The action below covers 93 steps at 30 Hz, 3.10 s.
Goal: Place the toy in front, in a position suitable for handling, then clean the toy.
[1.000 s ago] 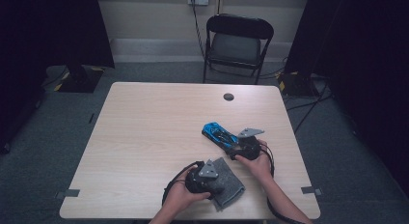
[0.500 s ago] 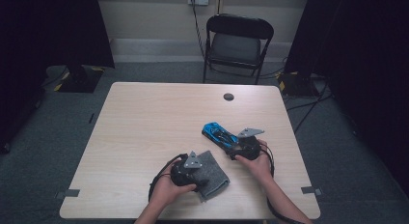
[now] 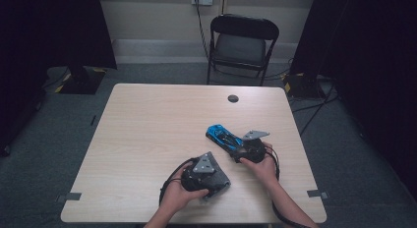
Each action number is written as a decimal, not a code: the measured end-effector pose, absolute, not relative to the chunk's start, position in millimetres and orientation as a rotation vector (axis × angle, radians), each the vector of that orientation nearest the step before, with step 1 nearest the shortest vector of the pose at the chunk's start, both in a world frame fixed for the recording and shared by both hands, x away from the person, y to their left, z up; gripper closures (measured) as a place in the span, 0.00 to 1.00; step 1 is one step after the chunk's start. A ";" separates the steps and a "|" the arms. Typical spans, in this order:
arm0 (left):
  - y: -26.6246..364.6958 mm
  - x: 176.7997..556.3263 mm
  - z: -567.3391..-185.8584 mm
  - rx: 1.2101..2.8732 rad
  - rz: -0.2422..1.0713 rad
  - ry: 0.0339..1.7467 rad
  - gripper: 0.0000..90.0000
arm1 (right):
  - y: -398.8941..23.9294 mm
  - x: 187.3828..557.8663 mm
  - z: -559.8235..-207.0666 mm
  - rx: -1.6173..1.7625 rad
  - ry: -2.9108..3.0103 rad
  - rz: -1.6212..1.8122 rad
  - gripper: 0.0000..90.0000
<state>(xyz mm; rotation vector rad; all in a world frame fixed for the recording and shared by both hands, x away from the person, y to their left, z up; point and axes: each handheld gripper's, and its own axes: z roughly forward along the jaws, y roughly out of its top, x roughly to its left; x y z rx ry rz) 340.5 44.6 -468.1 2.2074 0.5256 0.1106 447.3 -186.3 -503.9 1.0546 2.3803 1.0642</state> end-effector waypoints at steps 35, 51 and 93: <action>158.0 353.8 -473.1 2.197 0.256 0.883 0.45 | -186.1 447.6 -503.8 1.056 2.381 1.065 0.29; 173.2 369.6 -467.1 2.154 0.323 0.887 0.28 | -185.8 447.9 -503.9 1.056 2.379 1.065 0.29; 158.6 368.9 -484.4 2.268 0.290 0.893 0.73 | -185.5 448.7 -503.9 1.053 2.381 1.065 0.29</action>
